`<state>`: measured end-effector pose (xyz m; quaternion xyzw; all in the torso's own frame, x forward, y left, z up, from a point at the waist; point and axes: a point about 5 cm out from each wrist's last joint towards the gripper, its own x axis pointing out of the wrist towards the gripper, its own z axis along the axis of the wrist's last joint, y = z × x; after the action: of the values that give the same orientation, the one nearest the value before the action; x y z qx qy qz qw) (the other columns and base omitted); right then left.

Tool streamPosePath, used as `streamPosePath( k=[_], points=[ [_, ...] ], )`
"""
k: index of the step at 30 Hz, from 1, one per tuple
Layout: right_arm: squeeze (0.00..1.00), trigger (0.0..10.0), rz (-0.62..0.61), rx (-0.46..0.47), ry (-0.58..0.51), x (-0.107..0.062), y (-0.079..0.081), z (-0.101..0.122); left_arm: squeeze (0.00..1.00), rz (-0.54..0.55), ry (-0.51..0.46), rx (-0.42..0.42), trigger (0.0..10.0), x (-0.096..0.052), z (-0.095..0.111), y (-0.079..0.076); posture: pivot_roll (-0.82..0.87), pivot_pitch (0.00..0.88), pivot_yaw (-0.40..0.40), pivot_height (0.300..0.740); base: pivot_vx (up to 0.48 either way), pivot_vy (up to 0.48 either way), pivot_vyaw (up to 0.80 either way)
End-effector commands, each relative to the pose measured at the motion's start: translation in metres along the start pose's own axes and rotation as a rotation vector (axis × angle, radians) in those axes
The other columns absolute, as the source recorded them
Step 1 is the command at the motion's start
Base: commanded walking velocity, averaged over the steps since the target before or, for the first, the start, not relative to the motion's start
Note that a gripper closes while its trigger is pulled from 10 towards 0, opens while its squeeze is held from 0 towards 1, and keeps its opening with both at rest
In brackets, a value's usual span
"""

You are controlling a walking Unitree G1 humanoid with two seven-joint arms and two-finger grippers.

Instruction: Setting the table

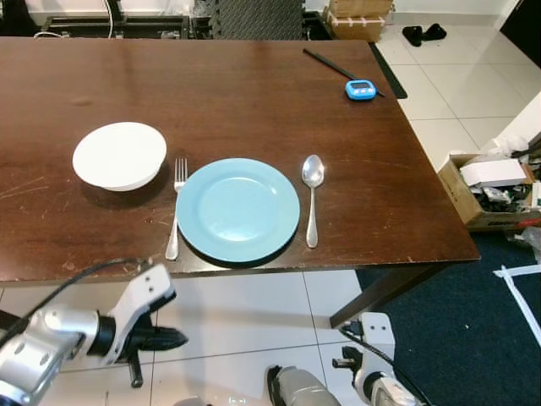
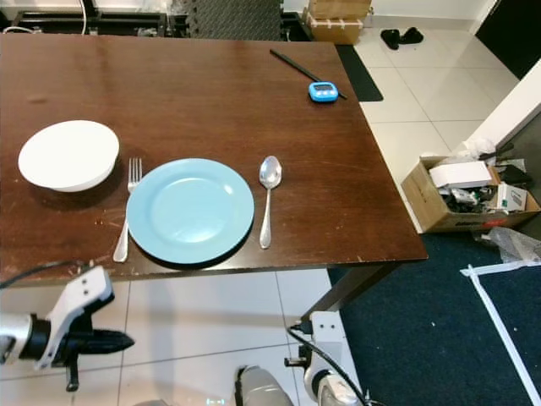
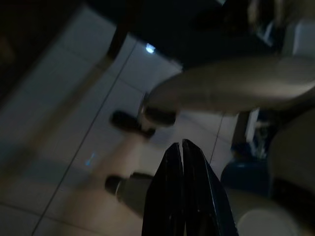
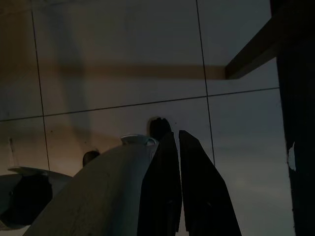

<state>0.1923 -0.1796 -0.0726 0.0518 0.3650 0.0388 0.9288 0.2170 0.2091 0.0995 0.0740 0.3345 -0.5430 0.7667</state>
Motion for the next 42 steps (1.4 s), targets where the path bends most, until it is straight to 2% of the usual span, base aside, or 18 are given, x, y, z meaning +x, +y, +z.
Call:
streamPosePath(
  k=[1,5,10,11,12,13,15,16,17,18,22,24,27,28,29,30,39,42],
  points=[
    [0.00,10.0,-0.007,0.007,0.019,-0.003,-0.002,-0.007,0.00,-0.032,-0.038,-0.014,10.0,-0.005,0.009,-0.004,0.04,0.111,-0.004,0.740,0.000,0.000,0.00],
    [0.00,10.0,-0.005,0.007,0.019,-0.003,-0.001,-0.007,0.00,-0.035,-0.044,-0.012,10.0,-0.012,0.017,-0.006,0.04,0.111,-0.004,0.740,0.000,0.000,0.00],
    [0.00,10.0,-0.003,0.007,0.019,-0.003,-0.001,-0.007,0.00,0.046,0.013,0.021,10.0,-0.024,0.023,-0.001,0.04,0.112,-0.004,0.740,0.000,0.000,0.00],
    [0.00,10.0,-0.003,0.007,0.019,-0.003,-0.001,-0.007,0.16,0.086,0.028,0.043,10.0,-0.028,0.025,0.002,0.04,0.112,-0.004,0.740,0.000,0.000,0.00],
    [0.00,10.0,-0.003,0.006,0.020,-0.003,-0.001,-0.007,0.51,0.149,0.021,0.091,10.0,-0.031,0.031,0.008,0.05,0.113,-0.005,0.740,0.000,0.000,0.00],
    [0.00,10.0,-0.003,0.006,0.020,-0.003,-0.001,-0.007,0.51,0.149,0.021,0.091,10.0,-0.031,0.031,0.008,0.05,0.113,-0.005,0.740,0.000,0.000,0.00],
    [0.00,10.0,-0.001,0.001,0.024,-0.003,-0.001,-0.008,0.89,0.238,0.038,0.134,10.0,-0.038,0.040,0.012,0.05,0.113,-0.005,0.740,0.000,0.000,0.00],
    [0.00,10.0,-0.001,0.001,0.024,-0.003,-0.001,-0.008,0.89,0.238,0.038,0.134,10.0,-0.038,0.040,0.012,0.05,0.113,-0.005,0.740,0.000,0.000,0.00],
    [0.00,10.0,-0.001,0.001,0.024,-0.003,-0.001,-0.008,1.00,0.262,0.046,0.123,10.0,-0.039,0.040,0.014,0.05,0.111,-0.003,0.740,0.000,0.000,0.00],
    [0.00,10.0,-0.001,0.001,0.024,-0.003,-0.001,-0.007,1.00,0.310,0.050,0.100,10.0,-0.038,0.041,0.017,0.05,0.111,-0.003,0.740,0.000,0.000,0.00],
    [0.00,10.0,0.001,0.000,0.024,-0.002,0.000,-0.008,1.00,0.403,0.033,0.048,10.0,-0.034,0.042,0.024,0.05,0.111,-0.003,0.740,0.000,0.000,0.00],
    [0.00,10.0,0.002,-0.001,0.025,-0.002,0.000,-0.008,1.00,0.517,0.002,0.013,10.0,-0.028,0.042,0.032,0.05,0.109,-0.003,0.740,0.000,0.000,0.00],
    [0.00,10.0,0.003,-0.003,0.026,-0.002,0.000,-0.008,1.00,0.606,0.002,-0.034,10.0,-0.026,0.038,0.039,0.05,0.108,-0.004,0.740,0.000,0.000,0.00],
    [0.00,10.0,0.003,-0.003,0.026,-0.002,0.000,-0.008,0.58,0.632,0.011,-0.053,10.0,-0.025,0.036,0.041,0.05,0.107,-0.005,0.740,0.000,0.000,0.00],
    [0.00,10.0,0.002,-0.003,0.025,-0.002,0.000,-0.007,0.58,0.650,0.018,-0.066,10.0,-0.025,0.034,0.042,0.05,0.107,-0.005,0.740,0.000,0.000,0.00],
    [0.00,10.0,0.002,-0.004,0.026,-0.002,0.000,-0.007,0.00,0.664,0.017,-0.085,10.0,-0.024,0.033,0.042,0.05,0.105,-0.005,0.740,0.000,0.000,0.00],
    [0.00,10.0,0.000,-0.007,0.025,-0.003,-0.001,-0.008,0.00,0.696,-0.001,-0.122,10.0,-0.021,0.034,0.041,0.05,0.100,-0.004,0.740,0.000,0.000,0.00],
    [0.00,10.0,0.003,-0.008,0.025,-0.003,0.000,-0.008,0.00,0.640,-0.071,-0.146,10.0,-0.016,0.043,0.034,0.05,0.097,-0.004,0.740,0.000,0.000,0.00]
  ],
)
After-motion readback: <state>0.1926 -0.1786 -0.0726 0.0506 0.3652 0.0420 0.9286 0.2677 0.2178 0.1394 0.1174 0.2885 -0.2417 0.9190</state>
